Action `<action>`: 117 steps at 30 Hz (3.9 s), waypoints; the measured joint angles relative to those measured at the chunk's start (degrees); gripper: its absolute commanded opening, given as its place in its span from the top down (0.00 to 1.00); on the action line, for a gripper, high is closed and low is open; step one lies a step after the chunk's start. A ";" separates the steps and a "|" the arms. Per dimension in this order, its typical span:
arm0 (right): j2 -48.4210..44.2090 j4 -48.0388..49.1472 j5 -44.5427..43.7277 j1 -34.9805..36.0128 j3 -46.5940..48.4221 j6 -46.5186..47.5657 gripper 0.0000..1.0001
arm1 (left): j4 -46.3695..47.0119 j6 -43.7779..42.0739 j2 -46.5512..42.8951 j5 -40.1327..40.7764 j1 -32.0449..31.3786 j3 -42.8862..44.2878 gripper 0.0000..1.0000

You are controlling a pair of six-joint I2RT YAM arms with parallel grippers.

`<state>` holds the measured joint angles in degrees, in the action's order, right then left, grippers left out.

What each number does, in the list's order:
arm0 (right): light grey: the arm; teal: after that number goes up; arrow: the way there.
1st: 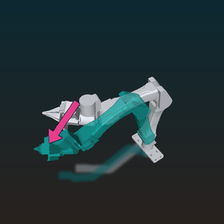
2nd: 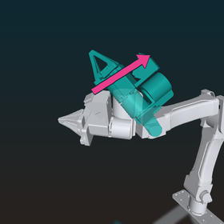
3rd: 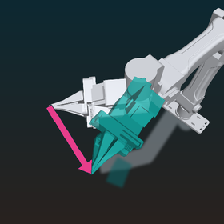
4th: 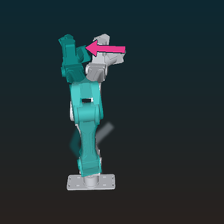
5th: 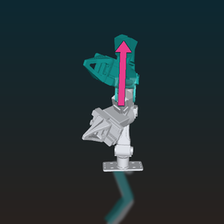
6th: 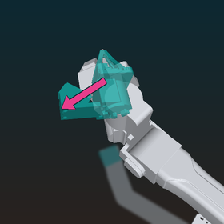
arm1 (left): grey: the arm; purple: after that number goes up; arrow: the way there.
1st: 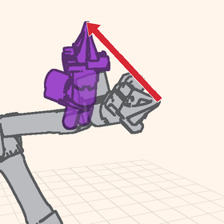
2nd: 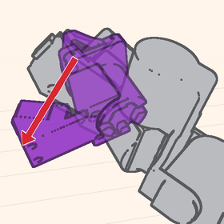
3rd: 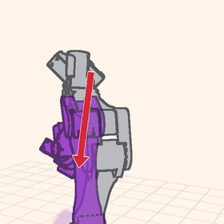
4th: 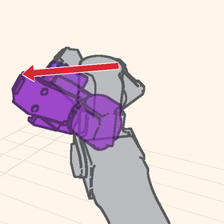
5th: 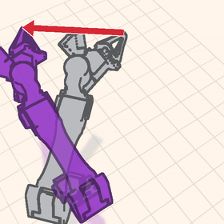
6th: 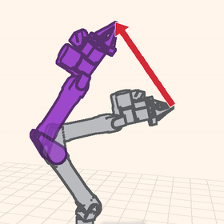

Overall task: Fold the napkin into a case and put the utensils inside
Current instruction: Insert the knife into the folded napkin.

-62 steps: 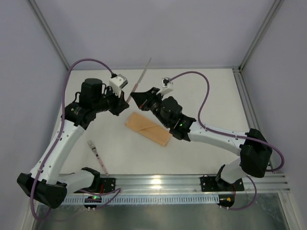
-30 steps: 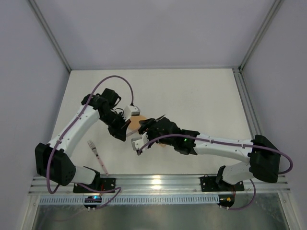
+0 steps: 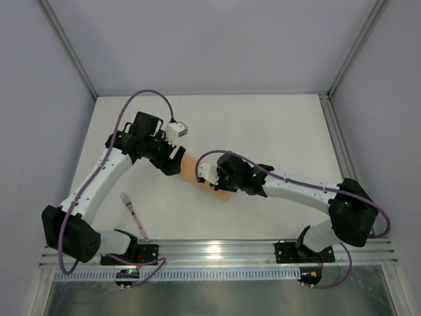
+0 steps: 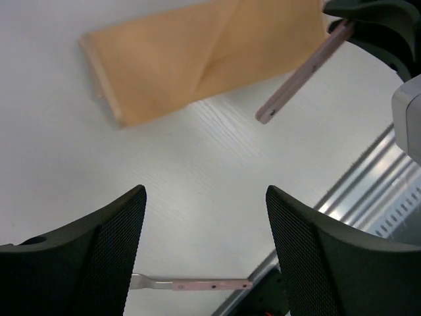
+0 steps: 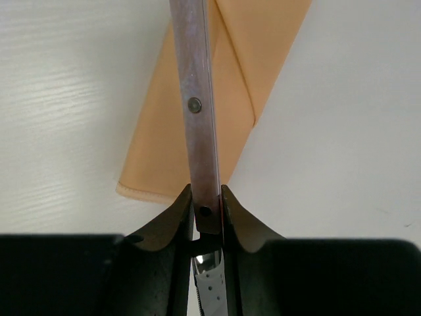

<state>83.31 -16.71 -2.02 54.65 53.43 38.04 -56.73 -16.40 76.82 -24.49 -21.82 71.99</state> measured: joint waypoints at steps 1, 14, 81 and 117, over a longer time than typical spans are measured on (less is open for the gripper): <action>0.17 -1.53 0.68 -1.22 0.11 -1.57 0.96 | 2.23 1.40 -0.26 2.21 0.00 0.00 0.30; 12.66 -16.72 10.01 -7.15 9.99 -14.38 0.96 | 18.82 8.74 21.11 17.44 0.11 0.13 0.39; 44.11 -50.95 7.52 -6.75 47.17 -27.08 0.96 | 26.01 8.11 24.39 14.03 1.22 -6.34 0.95; 16.76 -29.49 7.63 -6.75 23.43 -20.20 0.55 | 26.05 7.08 24.13 12.85 0.50 -6.47 0.92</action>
<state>100.07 -46.19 5.61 47.90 76.86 17.85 -30.68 -9.32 100.95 -11.64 -21.32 65.52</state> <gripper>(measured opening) 0.452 0.078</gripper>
